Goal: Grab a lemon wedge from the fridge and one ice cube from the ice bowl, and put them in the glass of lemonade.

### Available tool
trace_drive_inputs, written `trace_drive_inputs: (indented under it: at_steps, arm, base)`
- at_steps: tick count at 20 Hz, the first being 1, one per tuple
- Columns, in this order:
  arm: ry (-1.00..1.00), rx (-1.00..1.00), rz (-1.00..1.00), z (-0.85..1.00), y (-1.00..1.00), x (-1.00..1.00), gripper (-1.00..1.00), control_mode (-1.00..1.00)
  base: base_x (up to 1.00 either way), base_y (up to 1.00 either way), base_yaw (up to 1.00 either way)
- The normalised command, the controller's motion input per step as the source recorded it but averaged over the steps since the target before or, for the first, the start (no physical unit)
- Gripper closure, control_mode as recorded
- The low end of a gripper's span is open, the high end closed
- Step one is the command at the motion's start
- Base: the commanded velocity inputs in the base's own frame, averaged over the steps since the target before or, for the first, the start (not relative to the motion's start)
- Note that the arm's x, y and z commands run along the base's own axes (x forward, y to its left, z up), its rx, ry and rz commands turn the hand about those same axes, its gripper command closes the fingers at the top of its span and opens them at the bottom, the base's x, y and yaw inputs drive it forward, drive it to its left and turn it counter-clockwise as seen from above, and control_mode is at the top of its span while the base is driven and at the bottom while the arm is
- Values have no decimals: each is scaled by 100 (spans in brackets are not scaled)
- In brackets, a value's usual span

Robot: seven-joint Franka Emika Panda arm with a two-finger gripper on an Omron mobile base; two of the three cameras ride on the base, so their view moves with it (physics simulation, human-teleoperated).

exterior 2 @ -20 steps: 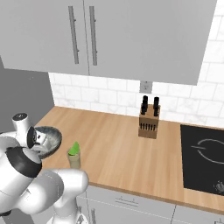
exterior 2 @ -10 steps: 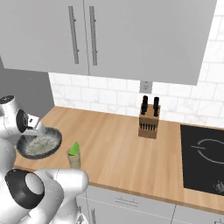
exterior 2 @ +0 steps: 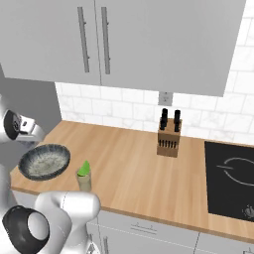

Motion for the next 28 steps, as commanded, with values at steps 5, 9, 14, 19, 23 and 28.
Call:
trace_drive_inputs:
  at_steps: [5, 9, 14, 19, 23, 28]
  arm:
    - [-11, 6, 0, 8, -10, -27, 100, -100]
    - [-10, 7, 0, 15, -17, -17, 100, -100]
    - [-3, 7, 0, 14, -46, -9, 100, -100]
    - [6, 1, 0, 34, -89, -21, 100, -100]
    - [26, 0, 0, 42, -96, -19, 100, -100]
    - [33, 0, 0, 15, -75, -31, 100, -100]
  base:
    - [0, 0, 0]
    - [0, 0, 0]
    - [0, 0, 0]
    - [0, 0, 0]
    - [0, 0, 0]
    - [0, 0, 0]
